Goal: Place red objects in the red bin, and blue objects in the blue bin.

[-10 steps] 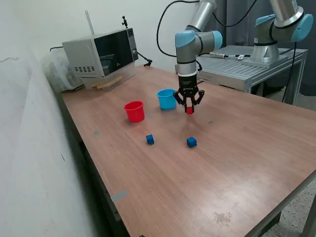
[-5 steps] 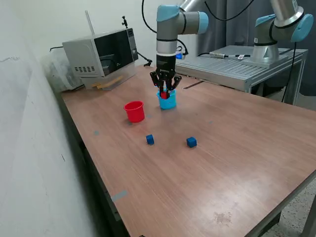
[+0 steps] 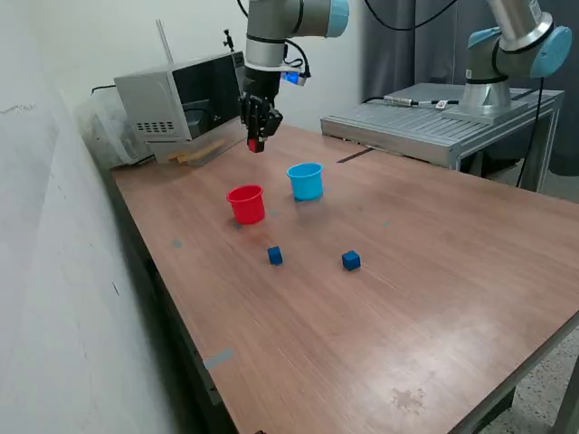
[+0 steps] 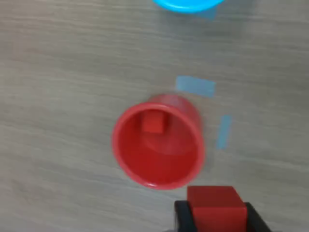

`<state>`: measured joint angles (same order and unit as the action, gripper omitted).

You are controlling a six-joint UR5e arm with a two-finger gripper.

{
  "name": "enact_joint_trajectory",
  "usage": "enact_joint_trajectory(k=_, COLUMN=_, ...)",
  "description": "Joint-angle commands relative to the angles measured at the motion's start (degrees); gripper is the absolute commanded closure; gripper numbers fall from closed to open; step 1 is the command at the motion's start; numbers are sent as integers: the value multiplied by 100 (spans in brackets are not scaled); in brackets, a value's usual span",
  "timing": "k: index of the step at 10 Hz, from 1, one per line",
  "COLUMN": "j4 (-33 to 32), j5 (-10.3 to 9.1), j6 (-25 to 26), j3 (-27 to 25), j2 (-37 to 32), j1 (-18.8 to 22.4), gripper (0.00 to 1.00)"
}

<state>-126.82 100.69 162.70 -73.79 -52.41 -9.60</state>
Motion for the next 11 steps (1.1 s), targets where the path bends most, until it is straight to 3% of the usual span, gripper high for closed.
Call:
enact_joint_trajectory(k=1, j4=359, j5=39, j6=271, j3=549, j2=555, j1=-340, gripper=100)
enact_joint_trajectory(k=3, j4=369, j5=-92, j6=271, j3=576, j2=783, j1=-359, gripper=100)
enact_joint_trajectory(k=9, j4=334, j5=-102, j6=262, j3=804, j2=1224, j1=-368, gripper=100)
enact_joint_trajectory(k=10, j4=325, j5=-102, j6=254, j3=813, j2=1224, j1=-394, gripper=0)
enact_joint_trajectory(k=11, j4=325, j5=-93, j6=245, j3=813, j2=1233, j1=-411, gripper=0)
